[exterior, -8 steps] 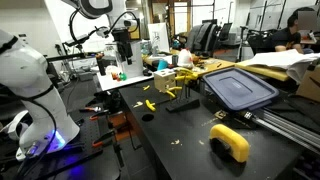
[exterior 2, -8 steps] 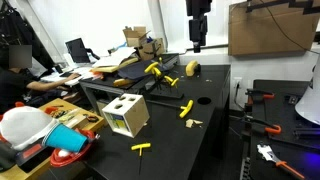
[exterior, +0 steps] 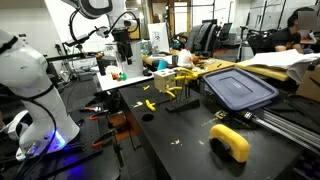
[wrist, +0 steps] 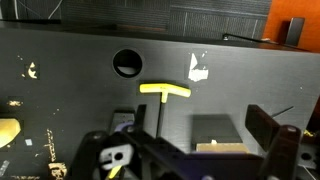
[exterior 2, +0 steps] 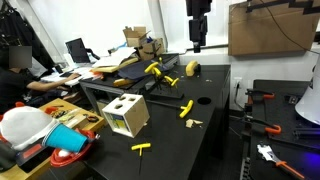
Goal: Pick the longest yellow and black object standing and place it in between the stand and the yellow and black object laying on the table, pick the yellow and black object closest to the stand and move it to the left over the other yellow and black object
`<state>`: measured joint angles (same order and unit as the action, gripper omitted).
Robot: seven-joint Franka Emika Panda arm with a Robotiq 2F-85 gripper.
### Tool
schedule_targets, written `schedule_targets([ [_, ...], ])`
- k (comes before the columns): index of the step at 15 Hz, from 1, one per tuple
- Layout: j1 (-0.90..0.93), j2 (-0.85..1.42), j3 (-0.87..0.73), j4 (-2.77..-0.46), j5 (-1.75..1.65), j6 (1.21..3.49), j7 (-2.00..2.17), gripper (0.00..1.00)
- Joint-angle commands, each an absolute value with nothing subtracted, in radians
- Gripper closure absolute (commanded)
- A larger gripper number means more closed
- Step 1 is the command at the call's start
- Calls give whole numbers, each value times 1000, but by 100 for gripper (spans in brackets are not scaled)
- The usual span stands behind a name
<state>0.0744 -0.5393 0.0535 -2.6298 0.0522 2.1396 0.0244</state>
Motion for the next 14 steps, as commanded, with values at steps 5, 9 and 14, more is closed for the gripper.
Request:
schedule_targets([
  [5,73,-539,55,-2628,53,2137,24,0],
  [9,73,-539,55,-2628,53,2137,24,0],
  [14,76,-529,50,-2620,64,2135,23,0],
])
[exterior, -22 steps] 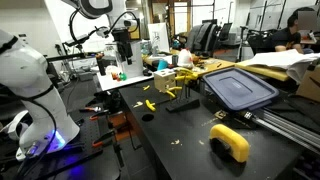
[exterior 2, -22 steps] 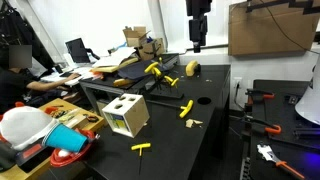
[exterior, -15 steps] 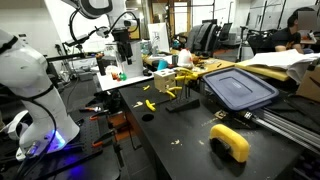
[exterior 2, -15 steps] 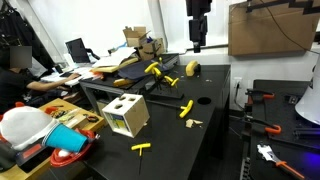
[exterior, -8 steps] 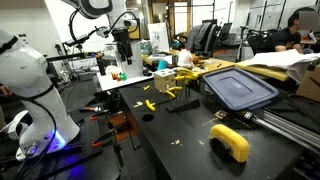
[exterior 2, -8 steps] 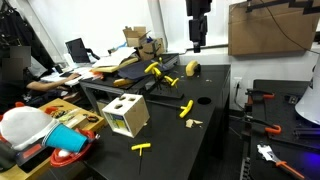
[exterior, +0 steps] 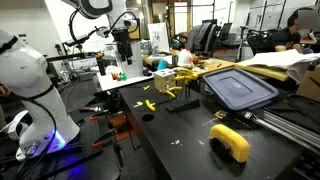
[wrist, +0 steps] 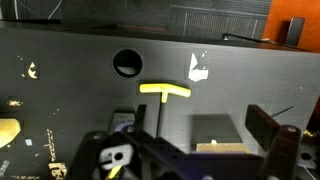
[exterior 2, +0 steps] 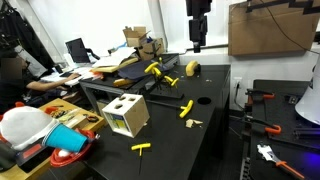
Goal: Pick the longest yellow and black object standing and place it in between the stand and the yellow and black object laying on the table, pick the yellow and black object closest to the stand and move it to the left over the other yellow and black object
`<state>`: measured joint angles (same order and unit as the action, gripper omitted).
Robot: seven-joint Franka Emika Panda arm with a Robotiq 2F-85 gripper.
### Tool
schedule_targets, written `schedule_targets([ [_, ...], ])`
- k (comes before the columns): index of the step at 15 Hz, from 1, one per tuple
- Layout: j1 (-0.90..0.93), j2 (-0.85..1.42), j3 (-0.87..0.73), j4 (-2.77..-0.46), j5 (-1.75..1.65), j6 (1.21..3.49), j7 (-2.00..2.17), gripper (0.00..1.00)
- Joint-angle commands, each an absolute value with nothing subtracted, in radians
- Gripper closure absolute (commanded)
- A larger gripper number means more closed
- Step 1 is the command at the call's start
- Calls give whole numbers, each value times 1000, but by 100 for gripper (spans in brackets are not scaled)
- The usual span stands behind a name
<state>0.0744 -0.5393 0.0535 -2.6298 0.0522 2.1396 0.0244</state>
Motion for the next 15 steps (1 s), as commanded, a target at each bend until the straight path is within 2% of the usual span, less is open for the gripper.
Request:
schedule_targets([
  [1,75,-519,51,-2608,63,2128,26,0],
  [7,68,-426,54,-2501,52,2077,31,0],
  [15,46,-138,46,-2255,122,1939,154,0],
])
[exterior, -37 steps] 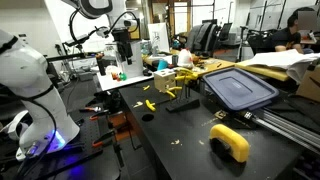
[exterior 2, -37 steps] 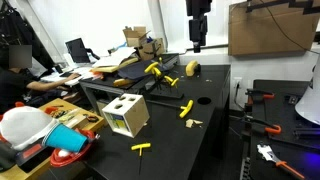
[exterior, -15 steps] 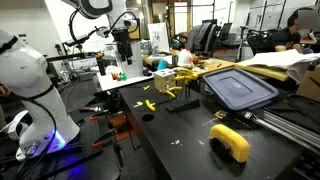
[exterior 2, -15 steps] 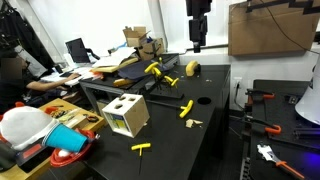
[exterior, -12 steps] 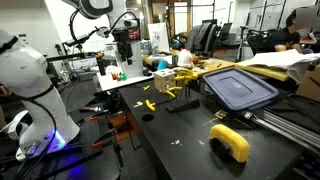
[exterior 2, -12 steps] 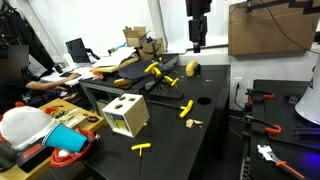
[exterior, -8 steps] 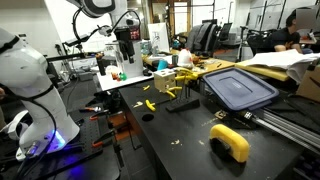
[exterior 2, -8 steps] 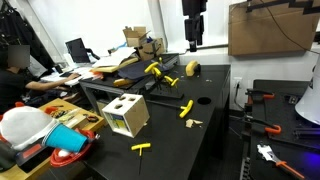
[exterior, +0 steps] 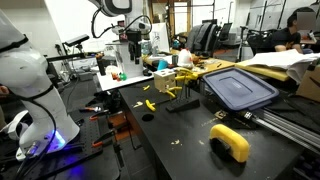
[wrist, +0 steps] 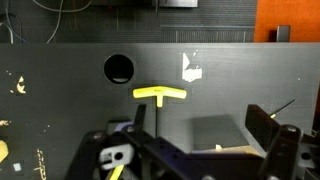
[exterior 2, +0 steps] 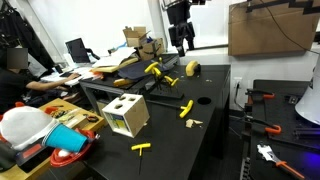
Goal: Pick the longest yellow and black object standing and place it in between the stand and the yellow and black object laying on the table, pick the yellow and black object closest to the stand and move it to the left over the other yellow and black object
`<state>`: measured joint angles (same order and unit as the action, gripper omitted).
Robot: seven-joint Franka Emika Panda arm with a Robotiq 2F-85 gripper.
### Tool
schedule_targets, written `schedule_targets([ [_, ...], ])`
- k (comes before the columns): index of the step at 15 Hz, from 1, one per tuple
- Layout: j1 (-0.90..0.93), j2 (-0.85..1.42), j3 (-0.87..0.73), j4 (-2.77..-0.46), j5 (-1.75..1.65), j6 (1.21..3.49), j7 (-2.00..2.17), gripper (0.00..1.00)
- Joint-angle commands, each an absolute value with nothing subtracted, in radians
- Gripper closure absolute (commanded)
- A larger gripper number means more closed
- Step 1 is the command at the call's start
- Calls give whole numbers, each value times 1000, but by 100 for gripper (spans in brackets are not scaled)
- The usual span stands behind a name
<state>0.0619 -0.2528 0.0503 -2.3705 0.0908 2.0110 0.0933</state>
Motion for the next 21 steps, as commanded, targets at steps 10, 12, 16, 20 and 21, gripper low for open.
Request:
schedule_targets([
  [10,16,85,14,-2056,188,1853,331,0],
  [12,5,114,3,-2035,205,1843,358,0],
  [16,-21,169,-29,-2018,268,1831,407,0],
  [20,-48,216,-62,-2023,350,1845,461,0],
  [21,-50,227,-68,-2024,371,1854,487,0],
])
